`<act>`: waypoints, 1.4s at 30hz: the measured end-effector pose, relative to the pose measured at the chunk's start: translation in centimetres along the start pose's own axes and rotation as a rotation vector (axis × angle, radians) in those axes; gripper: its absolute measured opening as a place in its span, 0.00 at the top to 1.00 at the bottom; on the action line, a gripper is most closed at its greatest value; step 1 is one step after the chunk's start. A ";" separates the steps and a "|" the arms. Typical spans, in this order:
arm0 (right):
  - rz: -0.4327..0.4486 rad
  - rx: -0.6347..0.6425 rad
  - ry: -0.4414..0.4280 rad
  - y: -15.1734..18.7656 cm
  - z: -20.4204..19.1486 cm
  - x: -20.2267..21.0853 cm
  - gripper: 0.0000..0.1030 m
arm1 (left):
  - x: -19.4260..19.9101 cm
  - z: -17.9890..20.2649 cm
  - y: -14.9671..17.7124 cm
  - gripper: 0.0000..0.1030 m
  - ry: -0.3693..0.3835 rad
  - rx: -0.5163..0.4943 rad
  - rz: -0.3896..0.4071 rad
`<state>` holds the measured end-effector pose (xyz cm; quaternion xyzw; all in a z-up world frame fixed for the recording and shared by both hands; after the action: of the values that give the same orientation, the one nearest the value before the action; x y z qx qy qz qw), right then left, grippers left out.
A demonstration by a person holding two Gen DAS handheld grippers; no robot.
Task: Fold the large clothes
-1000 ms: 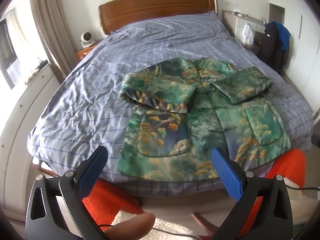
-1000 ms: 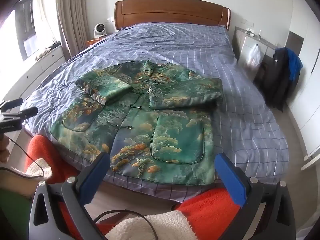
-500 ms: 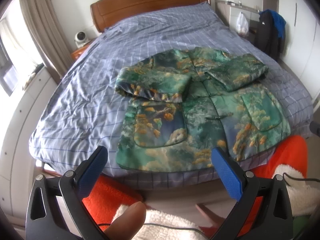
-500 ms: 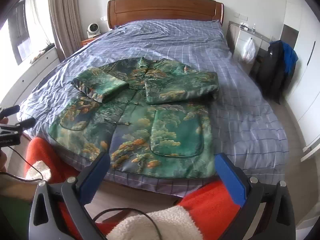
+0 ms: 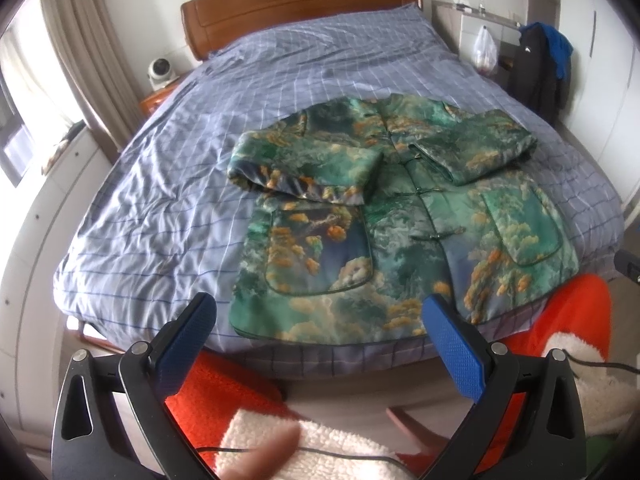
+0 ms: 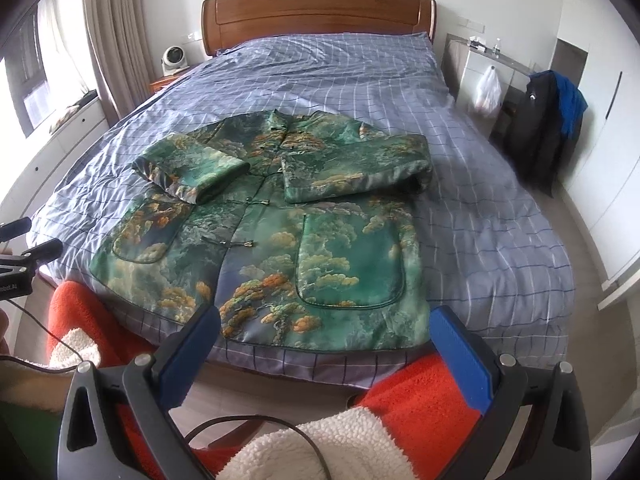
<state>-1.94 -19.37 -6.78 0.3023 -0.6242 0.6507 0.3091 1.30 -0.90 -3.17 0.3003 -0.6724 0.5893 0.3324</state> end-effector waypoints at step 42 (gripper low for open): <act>0.005 -0.033 0.140 -0.3 2.2 -0.4 0.00 | -1.2 0.3 -1.2 0.00 -0.042 -0.004 0.008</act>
<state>-1.44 -21.60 -6.84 0.2495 -0.6125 0.6606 0.3552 2.89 -1.33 -3.43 0.3090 -0.6816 0.5828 0.3166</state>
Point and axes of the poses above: each gripper's, at about its wrist camera, not at the fingertips, and x roughly against the way its jaws point, z to its right, y to its underside, the point moved 3 cm from there along -x, roughly the way its jaws point, and after that the axes turned 3 degrees about x, right-handed, at the moved point
